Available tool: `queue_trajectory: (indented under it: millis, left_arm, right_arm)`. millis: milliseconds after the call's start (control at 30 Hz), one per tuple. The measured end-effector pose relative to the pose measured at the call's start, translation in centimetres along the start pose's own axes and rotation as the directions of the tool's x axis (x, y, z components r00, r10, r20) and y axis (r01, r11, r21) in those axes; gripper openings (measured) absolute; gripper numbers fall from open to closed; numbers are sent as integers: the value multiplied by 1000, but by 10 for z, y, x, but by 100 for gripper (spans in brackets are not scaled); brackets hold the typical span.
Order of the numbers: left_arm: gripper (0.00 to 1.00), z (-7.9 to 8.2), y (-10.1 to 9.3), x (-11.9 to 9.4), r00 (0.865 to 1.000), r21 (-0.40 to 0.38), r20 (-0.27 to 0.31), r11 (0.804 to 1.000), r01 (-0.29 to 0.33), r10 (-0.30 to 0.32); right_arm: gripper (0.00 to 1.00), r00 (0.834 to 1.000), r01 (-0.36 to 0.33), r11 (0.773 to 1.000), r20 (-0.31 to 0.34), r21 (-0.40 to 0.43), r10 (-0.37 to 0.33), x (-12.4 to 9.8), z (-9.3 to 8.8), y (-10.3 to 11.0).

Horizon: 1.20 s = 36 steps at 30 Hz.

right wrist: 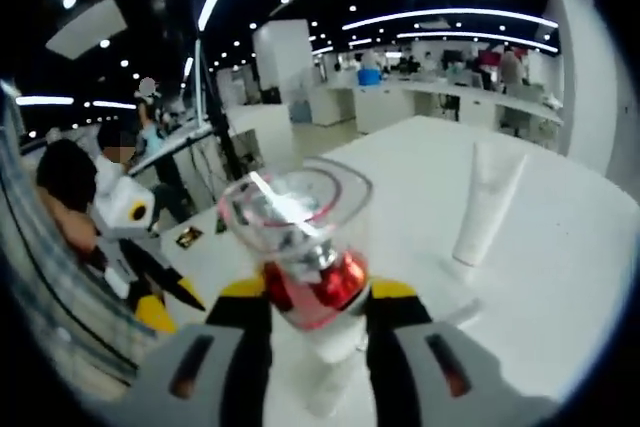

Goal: Arrange the skincare products in the storage area until every visible bottle or jar stands upright without overlapping.

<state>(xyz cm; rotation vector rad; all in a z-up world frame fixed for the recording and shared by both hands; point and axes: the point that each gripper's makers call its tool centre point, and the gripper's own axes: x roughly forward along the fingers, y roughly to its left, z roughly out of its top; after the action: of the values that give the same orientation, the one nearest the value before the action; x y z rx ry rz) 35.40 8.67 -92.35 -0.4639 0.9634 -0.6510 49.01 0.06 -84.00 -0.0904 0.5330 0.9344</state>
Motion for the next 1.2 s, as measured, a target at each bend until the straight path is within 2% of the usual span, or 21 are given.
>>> queue_trajectory:
  millis: [133,433,867,1033,1200]
  left_arm:
    - [40,2,-1,1,1000,-4,10,1000,2,-2]
    - [40,-6,-1,5,1000,-19,-4,1000,-4,4]
    - [40,-3,-2,9,999,-25,-23,999,-23,22]
    - [40,2,-3,4,1000,-26,-5,999,-19,19]
    - [40,-7,5,1,1000,-54,-15,998,-28,27]
  right_arm:
    - [33,1000,14,1000,-9,2,-14,-5,-3,-7]
    - [33,999,42,999,-3,6,-42,-17,-3,-20]
    - [33,996,92,996,-8,14,-92,-37,-7,-47]
    - [33,993,112,994,-23,12,-112,-42,-11,-63]
    - [33,990,139,990,-18,19,-138,-48,-8,-76]
